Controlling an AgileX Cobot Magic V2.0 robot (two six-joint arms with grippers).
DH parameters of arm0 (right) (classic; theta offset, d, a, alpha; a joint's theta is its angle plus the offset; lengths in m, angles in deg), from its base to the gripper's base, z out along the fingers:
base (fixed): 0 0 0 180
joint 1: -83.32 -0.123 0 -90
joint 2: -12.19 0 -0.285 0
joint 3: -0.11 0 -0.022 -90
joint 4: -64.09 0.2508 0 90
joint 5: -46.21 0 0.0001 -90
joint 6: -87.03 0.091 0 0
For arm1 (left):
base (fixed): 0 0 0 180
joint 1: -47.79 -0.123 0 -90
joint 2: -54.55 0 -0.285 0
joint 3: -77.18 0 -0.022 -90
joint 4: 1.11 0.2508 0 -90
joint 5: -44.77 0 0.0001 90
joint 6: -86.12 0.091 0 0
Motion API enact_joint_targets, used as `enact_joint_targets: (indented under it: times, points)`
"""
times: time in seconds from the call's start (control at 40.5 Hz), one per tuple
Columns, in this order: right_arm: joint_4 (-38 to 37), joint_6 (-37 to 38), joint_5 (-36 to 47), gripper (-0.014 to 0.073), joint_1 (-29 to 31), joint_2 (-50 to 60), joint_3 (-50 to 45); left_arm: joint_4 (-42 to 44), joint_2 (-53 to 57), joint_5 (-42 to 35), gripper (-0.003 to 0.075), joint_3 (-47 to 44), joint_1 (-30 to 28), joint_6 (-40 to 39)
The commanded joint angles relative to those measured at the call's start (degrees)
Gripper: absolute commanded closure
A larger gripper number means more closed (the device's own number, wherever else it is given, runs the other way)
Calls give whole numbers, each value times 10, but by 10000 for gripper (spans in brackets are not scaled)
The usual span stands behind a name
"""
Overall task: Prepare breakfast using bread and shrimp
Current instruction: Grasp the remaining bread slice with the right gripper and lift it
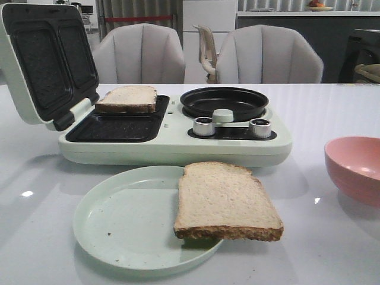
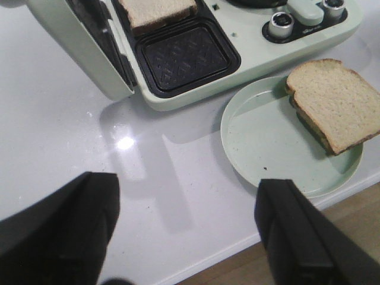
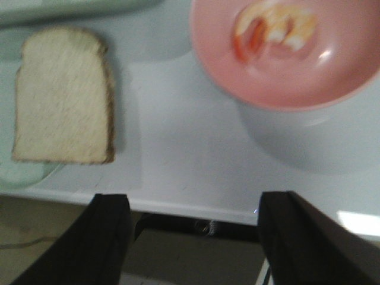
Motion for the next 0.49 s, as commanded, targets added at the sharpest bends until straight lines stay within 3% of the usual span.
enact_joint_targets:
  times: [0.0,0.297,0.47]
  points:
    - [101,-58,-3,37,-31,-45,20,11,2,-51,192,14,4,-6]
    - [264,-150,99,37,-136,-209,21,11,2,-56,192,14,4,-6]
    - [306,-177,126,37,-154,-284,49,11,2,-56,192,14,4,-6]
